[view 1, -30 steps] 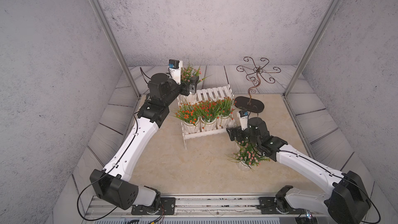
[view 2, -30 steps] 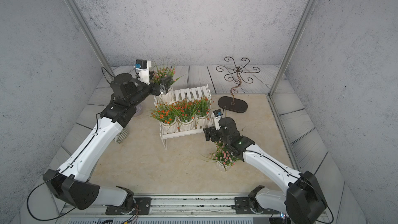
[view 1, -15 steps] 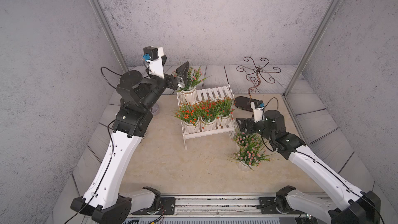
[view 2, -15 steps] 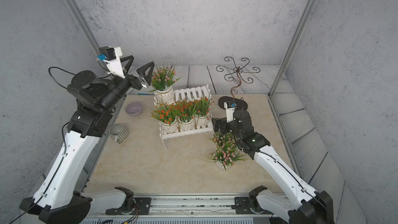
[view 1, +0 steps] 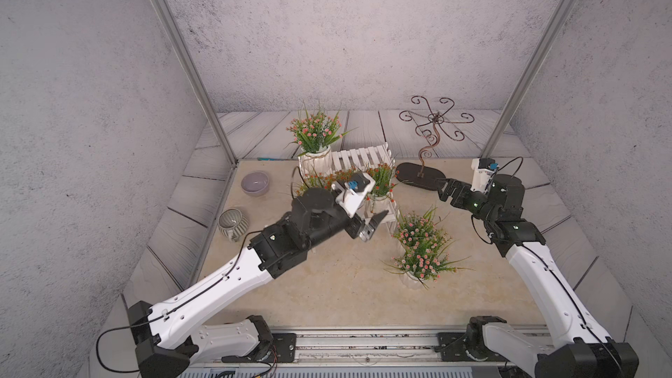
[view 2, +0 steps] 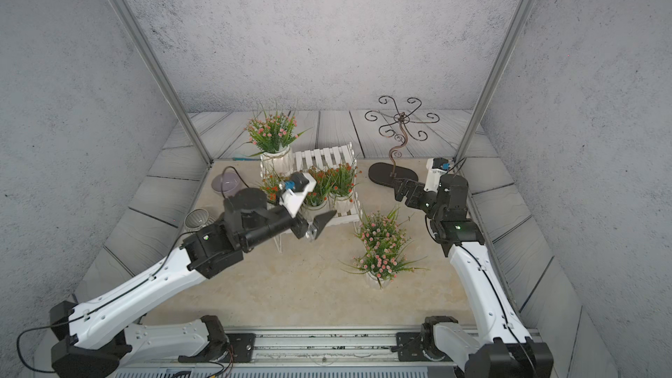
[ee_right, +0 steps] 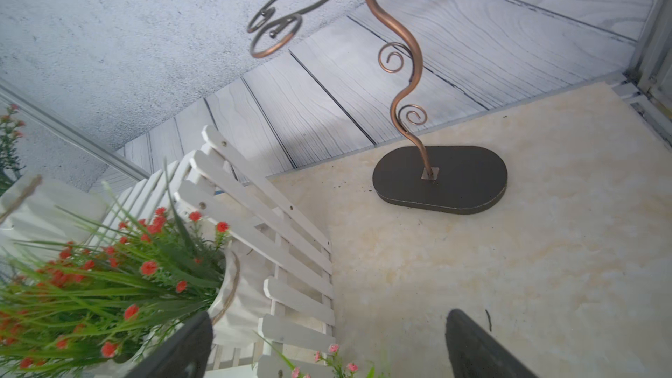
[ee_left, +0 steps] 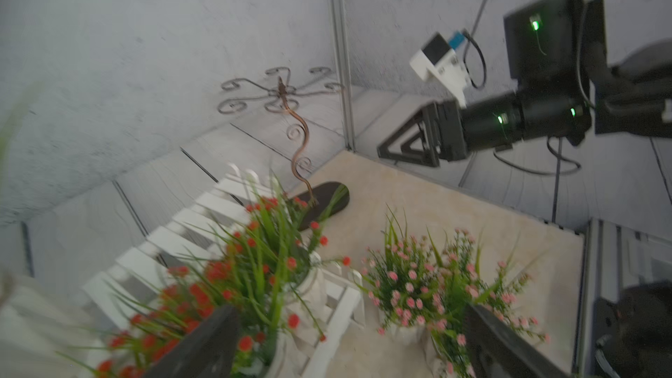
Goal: Place the baby's breath potted plants on the rack by color
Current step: Move the baby's breath potted plant to the center of the board.
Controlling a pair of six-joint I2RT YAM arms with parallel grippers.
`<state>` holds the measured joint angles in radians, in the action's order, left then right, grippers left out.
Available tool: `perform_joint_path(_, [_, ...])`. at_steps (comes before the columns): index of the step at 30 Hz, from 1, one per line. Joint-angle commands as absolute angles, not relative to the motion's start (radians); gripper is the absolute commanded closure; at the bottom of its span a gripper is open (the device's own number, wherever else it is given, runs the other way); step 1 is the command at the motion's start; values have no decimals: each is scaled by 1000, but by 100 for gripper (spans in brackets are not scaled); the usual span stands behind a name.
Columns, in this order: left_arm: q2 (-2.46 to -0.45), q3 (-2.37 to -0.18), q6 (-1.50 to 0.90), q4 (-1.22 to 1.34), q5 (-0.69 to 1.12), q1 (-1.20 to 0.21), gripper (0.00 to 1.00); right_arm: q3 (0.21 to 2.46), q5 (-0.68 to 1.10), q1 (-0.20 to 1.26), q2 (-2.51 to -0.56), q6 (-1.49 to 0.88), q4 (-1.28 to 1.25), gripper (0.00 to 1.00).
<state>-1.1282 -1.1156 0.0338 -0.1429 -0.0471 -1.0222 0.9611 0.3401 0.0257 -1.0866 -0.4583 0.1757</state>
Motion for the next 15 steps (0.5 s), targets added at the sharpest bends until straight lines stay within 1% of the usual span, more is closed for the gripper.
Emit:
perform_joint_path(1, [-1077, -951, -33, -10, -190, -1112, 1, 982, 395, -5, -1098, -492, 144, 1])
perform_joint_path(4, [-1050, -746, -111, 136, -253, -1188, 1, 985, 408, -28, -1106, -501, 131, 1])
perform_joint_path(7, [-1072, -614, -170, 237, -282, -1255, 0, 981, 415, -37, -1103, -503, 115, 1])
perform_joint_path(10, [-1144, -543, -169, 367, -278, -1317, 0, 961, 420, -37, -1090, -505, 79, 1])
perform_joint_path(13, [-1259, -551, -167, 417, -225, -1328, 1, 956, 416, -37, -1082, -502, 69, 1])
perform_joint_path(15, [-1348, -547, -154, 497, -190, -1328, 1, 953, 416, -37, -1075, -500, 63, 1])
